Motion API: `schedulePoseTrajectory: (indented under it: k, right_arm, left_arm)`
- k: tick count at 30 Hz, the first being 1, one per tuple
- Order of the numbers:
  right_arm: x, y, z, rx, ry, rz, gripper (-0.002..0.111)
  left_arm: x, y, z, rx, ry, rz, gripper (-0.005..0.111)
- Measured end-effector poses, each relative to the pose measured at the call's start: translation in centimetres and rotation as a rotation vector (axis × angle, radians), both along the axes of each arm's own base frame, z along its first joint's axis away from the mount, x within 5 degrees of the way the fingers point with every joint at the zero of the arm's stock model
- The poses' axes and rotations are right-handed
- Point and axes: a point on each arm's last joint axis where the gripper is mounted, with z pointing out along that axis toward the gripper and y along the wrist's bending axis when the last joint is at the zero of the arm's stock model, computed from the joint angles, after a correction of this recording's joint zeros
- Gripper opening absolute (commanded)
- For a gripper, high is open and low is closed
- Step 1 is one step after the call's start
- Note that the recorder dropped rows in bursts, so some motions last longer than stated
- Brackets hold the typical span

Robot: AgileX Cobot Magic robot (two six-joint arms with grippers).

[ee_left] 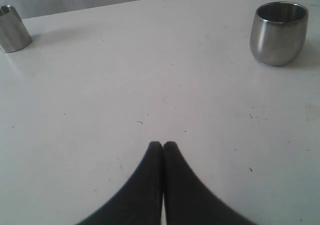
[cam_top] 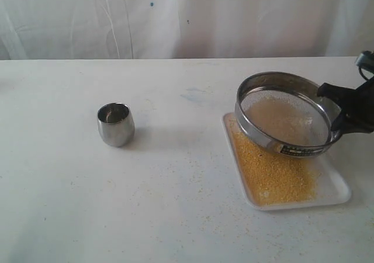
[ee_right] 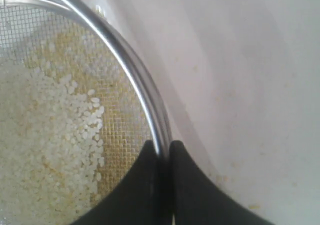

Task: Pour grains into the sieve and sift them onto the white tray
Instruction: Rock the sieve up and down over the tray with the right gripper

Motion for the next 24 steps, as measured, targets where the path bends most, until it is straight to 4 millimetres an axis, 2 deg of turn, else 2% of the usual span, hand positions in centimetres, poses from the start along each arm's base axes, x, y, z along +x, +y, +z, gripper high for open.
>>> schedulePoseTrajectory:
  k: [14,19,24]
  right_arm:
    - [0.5,-0.4,0.2,-0.023,-0.059,-0.03,0.0]
    - [-0.6,0.2,-0.2,0.02,0.072,0.039,0.0]
    - [0.2,-0.3,-0.2,-0.008,0.017,0.001,0.0]
  left_arm:
    - [0.0,0.0,0.0,0.0,0.0,0.0,0.0]
    - [0.0,0.0,0.0,0.0,0.0,0.0,0.0]
    - [0.0,0.0,0.0,0.0,0.0,0.0,0.0]
